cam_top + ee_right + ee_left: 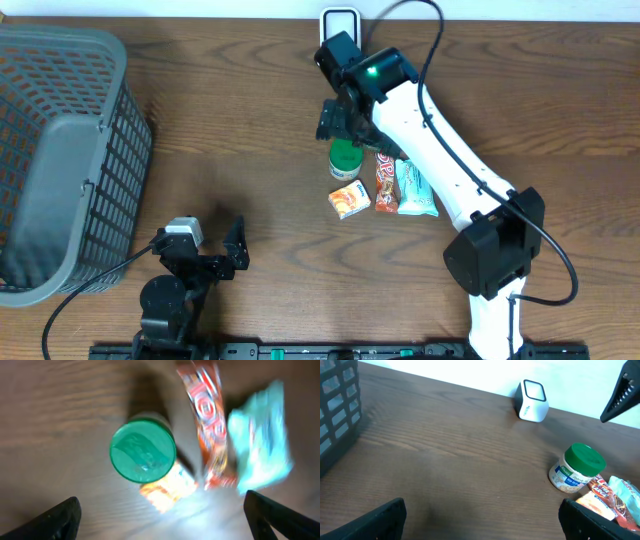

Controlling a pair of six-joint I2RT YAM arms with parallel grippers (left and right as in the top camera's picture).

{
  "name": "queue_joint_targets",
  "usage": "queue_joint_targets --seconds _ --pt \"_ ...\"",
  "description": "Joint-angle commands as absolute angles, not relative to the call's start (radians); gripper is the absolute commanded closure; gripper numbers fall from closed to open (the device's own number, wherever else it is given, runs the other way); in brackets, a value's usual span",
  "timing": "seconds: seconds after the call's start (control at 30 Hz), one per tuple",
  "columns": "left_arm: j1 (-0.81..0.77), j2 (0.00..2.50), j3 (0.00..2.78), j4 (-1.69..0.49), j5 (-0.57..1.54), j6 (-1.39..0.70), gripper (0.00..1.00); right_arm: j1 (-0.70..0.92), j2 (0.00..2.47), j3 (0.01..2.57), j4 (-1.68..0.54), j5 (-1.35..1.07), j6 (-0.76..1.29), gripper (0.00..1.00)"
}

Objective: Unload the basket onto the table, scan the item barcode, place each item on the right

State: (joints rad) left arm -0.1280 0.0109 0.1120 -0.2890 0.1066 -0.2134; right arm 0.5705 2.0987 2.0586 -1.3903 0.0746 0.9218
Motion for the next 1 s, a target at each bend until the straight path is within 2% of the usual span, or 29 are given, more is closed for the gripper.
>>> queue_joint_targets --seconds 0.0,0.27,0.4,0.7,0.9,0.93,0.97 --pt "-0.125 0.004 0.099 -0.322 0.120 -0.223 0.02 0.555 2.095 2.041 -1.390 0.028 1.367 0.01" --pt "-0.125 0.004 0.099 -0.322 0.120 -0.223 0.02 0.556 2.106 1.944 -1.269 0.001 1.599 0.01" --pt "-0.125 0.004 0.099 -0.322 0.120 -0.223 0.02 0.556 2.122 1.894 -1.163 -0.014 1.602 0.01" --pt "-0.125 0.004 0.099 -0.322 0.120 -0.223 0.02 0.554 2.135 1.802 -1.073 -0.028 1.638 0.01" --pt "-0.125 0.004 0.099 -0.322 0.120 -0.223 0.02 0.560 2.147 1.702 -0.973 -0.029 1.637 0.18" --pt "-0.125 0.004 0.099 -0.322 0.120 -0.223 0.02 0.560 2.147 1.681 -0.958 -0.029 1.632 0.28" --pt "-0.125 0.004 0.099 -0.322 0.120 -0.223 0.02 0.560 2.147 1.671 -0.951 -0.028 1.621 0.32"
